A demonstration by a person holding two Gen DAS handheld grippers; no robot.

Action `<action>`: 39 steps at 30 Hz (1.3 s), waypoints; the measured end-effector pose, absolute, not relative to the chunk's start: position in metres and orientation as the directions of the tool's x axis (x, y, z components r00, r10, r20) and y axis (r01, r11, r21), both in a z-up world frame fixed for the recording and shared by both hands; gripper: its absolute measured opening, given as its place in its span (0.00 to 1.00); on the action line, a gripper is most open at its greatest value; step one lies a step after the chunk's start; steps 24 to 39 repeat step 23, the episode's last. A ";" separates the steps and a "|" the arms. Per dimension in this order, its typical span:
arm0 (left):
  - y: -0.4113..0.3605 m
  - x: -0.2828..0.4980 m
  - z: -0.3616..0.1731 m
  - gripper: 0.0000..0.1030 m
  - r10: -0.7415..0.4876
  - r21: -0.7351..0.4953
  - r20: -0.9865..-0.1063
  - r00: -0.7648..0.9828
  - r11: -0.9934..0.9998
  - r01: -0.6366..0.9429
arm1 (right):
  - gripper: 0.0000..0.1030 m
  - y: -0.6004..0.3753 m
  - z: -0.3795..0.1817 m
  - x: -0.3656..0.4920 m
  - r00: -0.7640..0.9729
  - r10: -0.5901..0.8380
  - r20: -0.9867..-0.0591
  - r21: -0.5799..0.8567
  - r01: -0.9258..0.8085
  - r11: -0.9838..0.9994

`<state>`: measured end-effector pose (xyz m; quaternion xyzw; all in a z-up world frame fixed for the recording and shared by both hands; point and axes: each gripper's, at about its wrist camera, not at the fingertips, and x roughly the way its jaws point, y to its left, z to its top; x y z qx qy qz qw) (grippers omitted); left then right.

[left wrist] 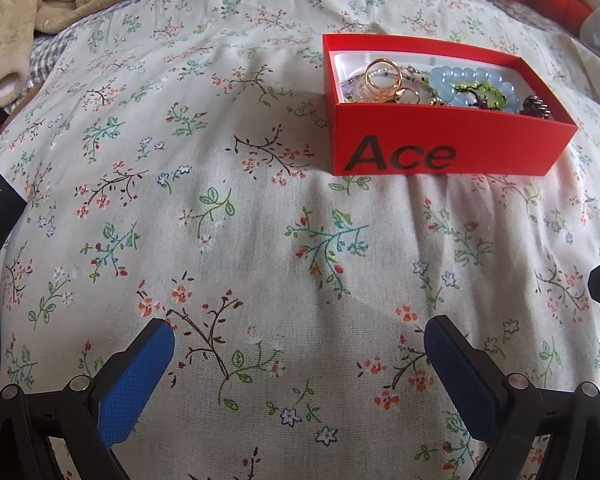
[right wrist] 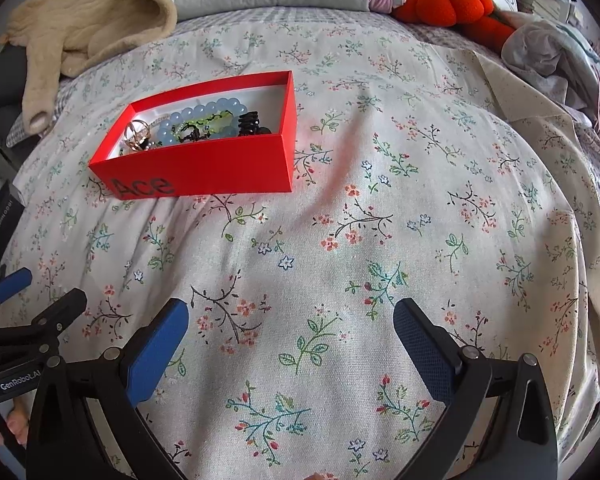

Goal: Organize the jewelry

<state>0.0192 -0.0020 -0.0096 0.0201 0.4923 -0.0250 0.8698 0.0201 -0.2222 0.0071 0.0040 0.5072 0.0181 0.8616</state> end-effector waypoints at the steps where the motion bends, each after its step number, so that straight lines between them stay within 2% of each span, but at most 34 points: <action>1: -0.002 0.019 -0.010 1.00 -0.022 0.013 -0.858 0.514 0.998 0.064 | 1.00 -0.222 0.007 0.020 0.485 0.034 -0.874 0.024 -0.028 0.999; 39: -0.002 0.023 -0.017 1.00 0.019 0.059 -0.854 0.520 0.996 0.060 | 1.00 -0.211 -0.003 0.020 0.479 0.013 -0.878 -0.010 -0.045 0.999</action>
